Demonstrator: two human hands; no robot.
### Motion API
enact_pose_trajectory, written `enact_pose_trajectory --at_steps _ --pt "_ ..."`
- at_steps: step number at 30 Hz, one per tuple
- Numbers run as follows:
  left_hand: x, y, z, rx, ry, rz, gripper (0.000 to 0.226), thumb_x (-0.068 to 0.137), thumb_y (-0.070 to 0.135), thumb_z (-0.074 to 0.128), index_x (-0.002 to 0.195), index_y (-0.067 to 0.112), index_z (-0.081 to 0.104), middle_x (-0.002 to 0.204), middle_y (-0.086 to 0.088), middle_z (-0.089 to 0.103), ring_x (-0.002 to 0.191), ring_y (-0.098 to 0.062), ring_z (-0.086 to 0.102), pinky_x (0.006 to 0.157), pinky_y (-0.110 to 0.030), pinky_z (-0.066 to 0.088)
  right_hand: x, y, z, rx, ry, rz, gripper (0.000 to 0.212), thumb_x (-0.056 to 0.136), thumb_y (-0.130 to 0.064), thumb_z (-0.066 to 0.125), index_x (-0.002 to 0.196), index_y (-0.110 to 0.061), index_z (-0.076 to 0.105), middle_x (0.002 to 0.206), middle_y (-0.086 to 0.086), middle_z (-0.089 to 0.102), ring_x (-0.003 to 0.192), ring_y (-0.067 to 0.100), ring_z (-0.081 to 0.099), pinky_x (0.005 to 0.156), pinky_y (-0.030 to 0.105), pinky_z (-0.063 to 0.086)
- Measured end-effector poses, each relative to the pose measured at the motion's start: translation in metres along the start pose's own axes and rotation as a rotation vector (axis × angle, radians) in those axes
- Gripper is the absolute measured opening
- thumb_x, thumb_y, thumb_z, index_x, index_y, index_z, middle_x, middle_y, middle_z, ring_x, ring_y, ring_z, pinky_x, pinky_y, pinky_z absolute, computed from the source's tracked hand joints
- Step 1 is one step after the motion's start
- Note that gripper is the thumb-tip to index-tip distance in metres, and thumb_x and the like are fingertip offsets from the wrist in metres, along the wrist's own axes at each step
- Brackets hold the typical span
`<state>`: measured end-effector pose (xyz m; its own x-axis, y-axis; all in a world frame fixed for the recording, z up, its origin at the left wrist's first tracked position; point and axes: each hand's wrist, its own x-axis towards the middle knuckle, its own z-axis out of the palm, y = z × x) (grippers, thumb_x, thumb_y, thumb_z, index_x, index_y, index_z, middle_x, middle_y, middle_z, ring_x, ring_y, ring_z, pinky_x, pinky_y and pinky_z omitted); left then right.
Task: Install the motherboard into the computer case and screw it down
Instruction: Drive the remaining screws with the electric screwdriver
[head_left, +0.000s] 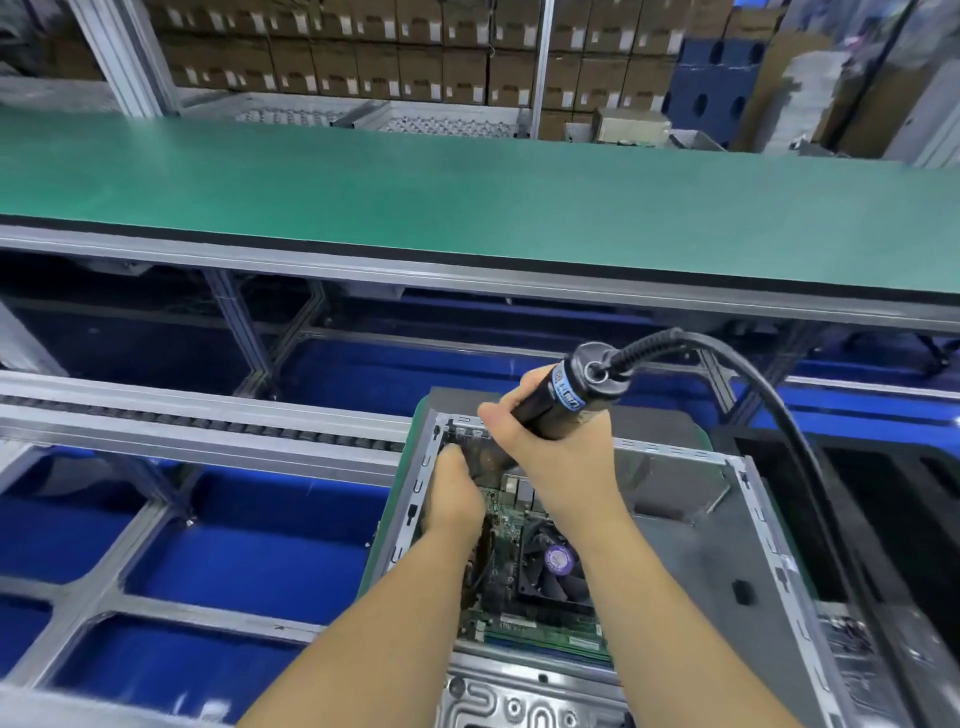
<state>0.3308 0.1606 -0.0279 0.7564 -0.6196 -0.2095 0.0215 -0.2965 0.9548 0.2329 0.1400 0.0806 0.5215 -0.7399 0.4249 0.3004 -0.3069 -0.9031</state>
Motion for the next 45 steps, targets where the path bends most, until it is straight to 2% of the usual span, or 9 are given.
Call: enact_pose_trajectory --at_steps 3,9,16,21,27,31,36,42,45 --pt "0.009 0.001 0.002 0.012 0.141 -0.171 0.027 0.096 0.015 0.041 0.070 0.019 0.032 0.073 -0.003 0.038 0.066 -0.017 0.034 0.055 -0.030 0.032 0.006 0.015 0.000 0.011 -0.011 0.023 0.017 0.073 -0.036 0.083 0.071 -0.039 0.066 0.064 -0.004 0.065 0.059 0.011 0.060 0.062 0.030 0.057" --pt "0.015 -0.015 -0.001 0.264 0.116 -0.141 0.023 0.083 -0.010 0.048 0.093 0.011 0.049 0.088 -0.006 0.050 0.080 -0.022 0.041 0.065 -0.026 0.035 0.016 0.028 0.000 -0.015 -0.017 0.062 0.018 0.072 -0.039 0.082 0.071 -0.038 0.064 0.067 -0.004 0.063 0.066 0.017 0.058 0.067 0.044 0.056" --pt "0.014 -0.017 0.000 0.292 0.108 -0.163 0.025 0.086 -0.006 0.055 0.098 0.014 0.045 0.099 -0.008 0.052 0.082 -0.023 0.043 0.060 -0.011 0.037 0.022 0.037 0.002 0.038 -0.057 0.096 0.018 0.071 -0.035 0.082 0.070 -0.036 0.063 0.065 0.002 0.059 0.064 0.018 0.055 0.066 0.033 0.052" --pt "0.012 -0.020 0.000 0.396 0.037 -0.151 0.029 0.085 0.000 0.058 0.109 0.012 0.045 0.104 -0.010 0.058 0.092 -0.029 0.056 0.077 -0.033 0.046 0.022 0.044 0.002 0.022 -0.074 0.095 0.019 0.073 -0.033 0.082 0.071 -0.035 0.063 0.066 0.004 0.061 0.063 0.013 0.056 0.063 0.026 0.052" --pt "0.013 -0.018 0.000 0.449 0.034 -0.170 0.034 0.083 -0.002 0.057 0.107 0.015 0.041 0.097 -0.006 0.054 0.084 -0.028 0.057 0.068 -0.034 0.050 0.025 0.048 -0.001 -0.001 -0.036 0.113 0.024 0.074 -0.035 0.083 0.072 -0.027 0.061 0.071 0.015 0.062 0.064 0.027 0.057 0.065 0.045 0.055" --pt "0.012 -0.016 -0.001 0.488 0.036 -0.166 0.033 0.084 0.000 0.058 0.108 0.014 0.040 0.098 -0.008 0.056 0.090 -0.031 0.062 0.075 -0.039 0.055 0.025 0.047 0.000 -0.007 -0.054 0.099 0.023 0.075 -0.036 0.082 0.072 -0.029 0.060 0.069 0.007 0.063 0.064 0.014 0.057 0.065 0.032 0.054" --pt "0.013 -0.020 0.000 0.517 0.024 -0.177 0.035 0.085 0.002 0.058 0.108 0.018 0.038 0.094 -0.006 0.056 0.083 -0.030 0.062 0.063 -0.034 0.050 0.025 0.043 0.002 0.016 -0.062 0.098 0.022 0.074 -0.034 0.080 0.069 -0.027 0.060 0.066 -0.007 0.062 0.063 0.009 0.056 0.065 0.024 0.052" --pt "0.016 -0.026 0.005 0.428 0.141 -0.001 0.045 0.090 0.010 0.056 0.133 0.019 0.047 0.119 -0.005 0.063 0.107 -0.027 0.062 0.089 -0.033 0.053 0.024 0.043 0.010 0.034 -0.126 0.107 0.017 0.071 -0.035 0.082 0.071 -0.037 0.065 0.068 -0.006 0.065 0.065 0.014 0.060 0.067 0.033 0.054" --pt "0.018 -0.026 0.003 0.439 0.087 -0.100 0.036 0.089 0.009 0.058 0.121 0.019 0.047 0.113 -0.007 0.062 0.100 -0.029 0.061 0.082 -0.034 0.053 0.028 0.044 0.007 -0.001 -0.129 0.090 0.016 0.072 -0.035 0.082 0.070 -0.038 0.066 0.067 -0.008 0.066 0.064 0.011 0.061 0.067 0.026 0.052"
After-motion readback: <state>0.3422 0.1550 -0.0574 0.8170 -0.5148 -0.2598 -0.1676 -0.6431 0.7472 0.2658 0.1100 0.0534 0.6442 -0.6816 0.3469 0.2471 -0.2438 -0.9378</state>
